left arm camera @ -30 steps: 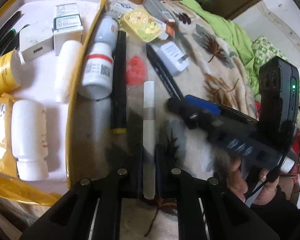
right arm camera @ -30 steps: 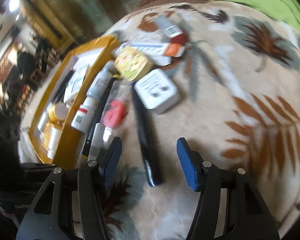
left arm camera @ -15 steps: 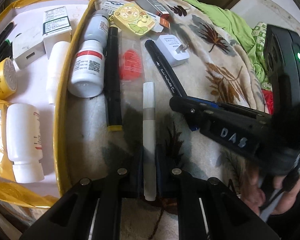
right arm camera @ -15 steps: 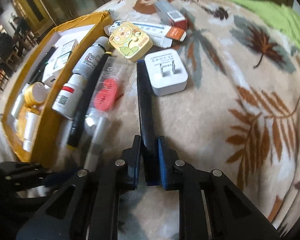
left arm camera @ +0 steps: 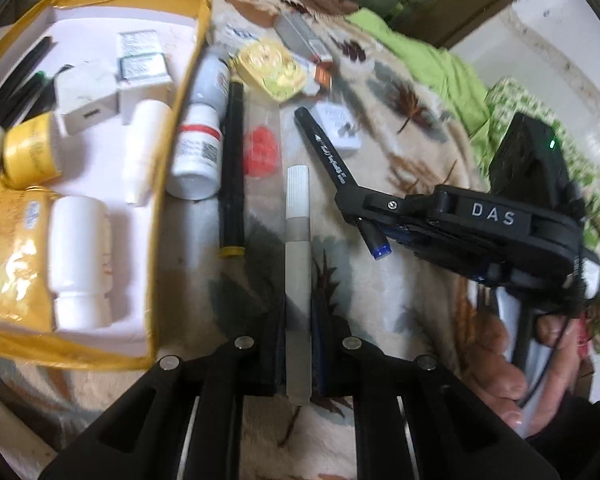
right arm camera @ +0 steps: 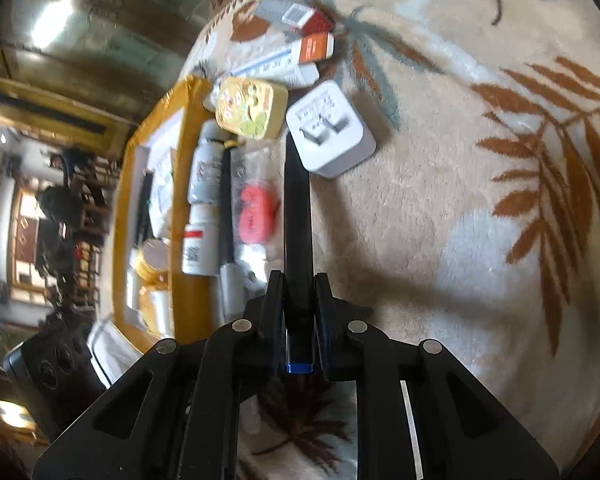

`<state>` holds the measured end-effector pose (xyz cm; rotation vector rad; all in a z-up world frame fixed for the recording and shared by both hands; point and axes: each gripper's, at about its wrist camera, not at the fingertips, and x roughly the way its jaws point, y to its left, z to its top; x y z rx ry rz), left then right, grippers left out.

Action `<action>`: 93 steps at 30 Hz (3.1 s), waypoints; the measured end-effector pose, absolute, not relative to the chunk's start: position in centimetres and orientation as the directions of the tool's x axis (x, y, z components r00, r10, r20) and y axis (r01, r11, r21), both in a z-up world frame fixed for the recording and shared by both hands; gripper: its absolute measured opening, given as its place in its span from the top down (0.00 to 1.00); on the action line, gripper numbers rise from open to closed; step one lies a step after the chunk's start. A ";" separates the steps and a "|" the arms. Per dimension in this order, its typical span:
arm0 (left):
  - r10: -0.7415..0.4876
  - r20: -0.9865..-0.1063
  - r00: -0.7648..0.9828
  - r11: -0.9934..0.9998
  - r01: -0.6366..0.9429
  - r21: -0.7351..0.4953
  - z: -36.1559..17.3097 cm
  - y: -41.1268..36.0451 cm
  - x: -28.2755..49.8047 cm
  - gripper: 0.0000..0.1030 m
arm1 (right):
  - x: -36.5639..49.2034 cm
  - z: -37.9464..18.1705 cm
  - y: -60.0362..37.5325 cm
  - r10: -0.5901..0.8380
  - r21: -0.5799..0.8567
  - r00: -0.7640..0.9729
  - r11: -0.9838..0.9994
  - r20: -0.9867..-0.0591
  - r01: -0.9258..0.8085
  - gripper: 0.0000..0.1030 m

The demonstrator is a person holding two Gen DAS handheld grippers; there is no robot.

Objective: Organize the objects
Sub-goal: 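Carry both markers into the white tray and open both tools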

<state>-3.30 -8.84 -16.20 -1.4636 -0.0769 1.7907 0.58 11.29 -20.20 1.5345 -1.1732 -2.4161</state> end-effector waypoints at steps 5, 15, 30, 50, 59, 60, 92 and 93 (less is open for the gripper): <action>0.665 -0.746 -0.034 -0.670 -0.467 -0.577 -14.8 -12.0 -4.5 0.90 | 1.1 -19.7 10.8 -0.432 0.648 -0.526 -0.680 -0.733 -0.343 0.86; 0.740 -0.665 -0.103 -0.654 -0.341 -0.675 -12.6 -16.7 -7.4 0.90 | 1.0 -16.7 10.1 -0.503 0.741 -0.588 -0.614 -0.634 -0.273 0.86; 0.615 -0.776 -0.142 -0.767 -0.337 -0.546 -12.9 -21.0 -19.2 0.90 | -3.3 -14.1 0.7 -0.441 0.604 -0.543 -0.781 -0.715 -0.161 0.86; 0.561 -0.818 -0.125 -0.763 -0.461 -0.453 -16.1 -20.2 -21.0 0.90 | -16.7 -14.8 -10.3 -0.116 0.201 -0.409 -0.964 -0.905 -0.172 0.86; 0.505 -0.857 -0.097 -0.762 -0.516 -0.391 -15.8 -18.9 -19.2 0.90 | -12.2 -16.3 -9.4 -0.062 0.182 -0.418 -0.950 -0.907 -0.255 0.86; 0.489 -0.866 -0.102 -0.764 -0.529 -0.370 -15.5 -18.7 -19.5 0.90 | -12.0 -16.1 -9.6 -0.047 0.167 -0.423 -0.953 -0.905 -0.252 0.86; 0.383 -0.911 -0.152 -0.875 -0.376 -0.305 -16.6 -16.7 -18.8 0.82 | -11.0 -19.0 -3.1 -0.374 0.463 -0.442 -0.880 -0.815 -0.109 0.86; 0.393 -0.909 -0.137 -0.876 -0.356 -0.325 -16.9 -17.1 -18.9 0.67 | -11.1 -19.1 -3.0 -0.380 0.468 -0.440 -0.877 -0.814 -0.107 0.86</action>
